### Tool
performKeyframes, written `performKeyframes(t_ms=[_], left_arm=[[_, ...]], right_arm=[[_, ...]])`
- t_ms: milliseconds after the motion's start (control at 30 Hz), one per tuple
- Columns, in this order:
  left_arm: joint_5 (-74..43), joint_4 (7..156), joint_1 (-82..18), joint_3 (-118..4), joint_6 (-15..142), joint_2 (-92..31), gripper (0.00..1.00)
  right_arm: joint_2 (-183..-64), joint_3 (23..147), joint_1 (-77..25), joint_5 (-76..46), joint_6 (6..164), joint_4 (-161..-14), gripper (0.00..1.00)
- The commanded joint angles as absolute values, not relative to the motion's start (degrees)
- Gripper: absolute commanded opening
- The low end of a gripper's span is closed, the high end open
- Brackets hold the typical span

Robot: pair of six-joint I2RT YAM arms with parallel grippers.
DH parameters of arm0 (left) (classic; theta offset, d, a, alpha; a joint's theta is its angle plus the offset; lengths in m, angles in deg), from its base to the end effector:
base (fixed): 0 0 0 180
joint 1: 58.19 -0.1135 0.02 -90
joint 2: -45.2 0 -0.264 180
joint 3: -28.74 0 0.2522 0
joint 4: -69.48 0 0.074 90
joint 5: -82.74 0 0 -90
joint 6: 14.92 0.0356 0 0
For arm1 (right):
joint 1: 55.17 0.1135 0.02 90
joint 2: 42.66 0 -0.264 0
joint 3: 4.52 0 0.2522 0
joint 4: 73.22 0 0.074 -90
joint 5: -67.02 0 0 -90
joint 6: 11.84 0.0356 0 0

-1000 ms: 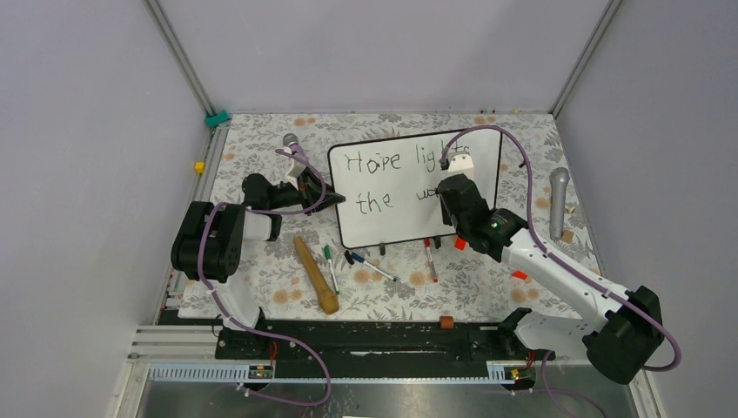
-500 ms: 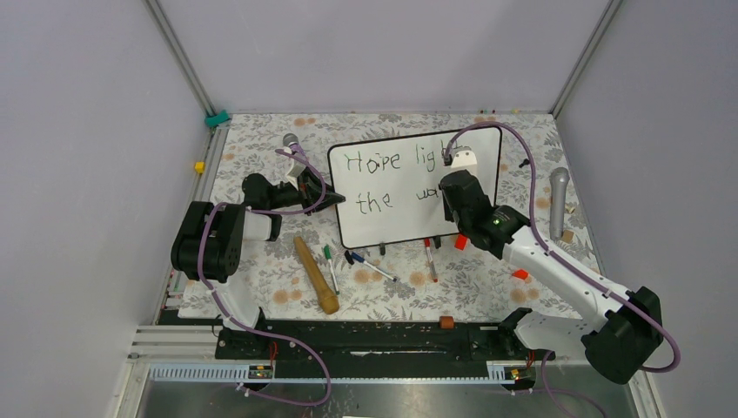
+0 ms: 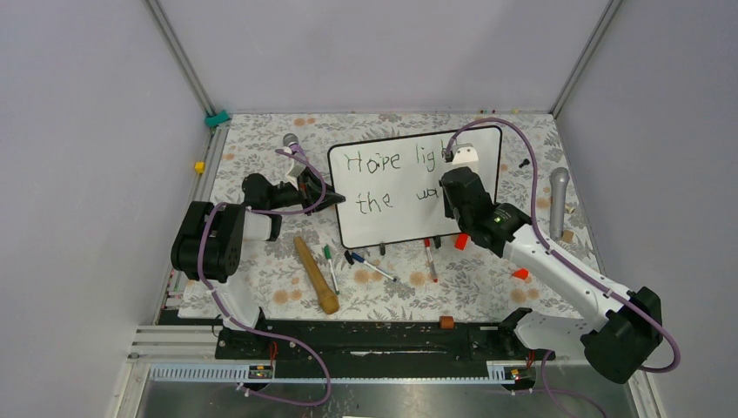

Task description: Write a sentence on the whiteboard

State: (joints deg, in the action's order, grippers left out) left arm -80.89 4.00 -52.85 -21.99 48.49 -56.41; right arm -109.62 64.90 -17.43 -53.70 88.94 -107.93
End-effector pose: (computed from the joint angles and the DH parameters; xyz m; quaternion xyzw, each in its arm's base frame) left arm 0.3090 -0.0632 0.1976 0.3757 0.5686 -0.5265 0.5082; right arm 0.2145 0.1430 0.3114 -0.0724 0.8510 -0.0201 0.5198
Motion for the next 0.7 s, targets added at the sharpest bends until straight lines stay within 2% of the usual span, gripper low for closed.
performKeyframes(t_ms=[0, 667], left_arm=[[-81.73, -1.13, -52.95, -21.89, 56.27, -55.92, 0.0], [-81.71, -1.14, -52.94, -21.91, 56.18, -55.88, 0.0]], right_arm=[[-109.55, 64.6, -18.05, -53.39, 89.77, -106.97, 0.0], [-108.53, 60.57, -18.01, -46.77, 93.23, -105.88, 0.0]])
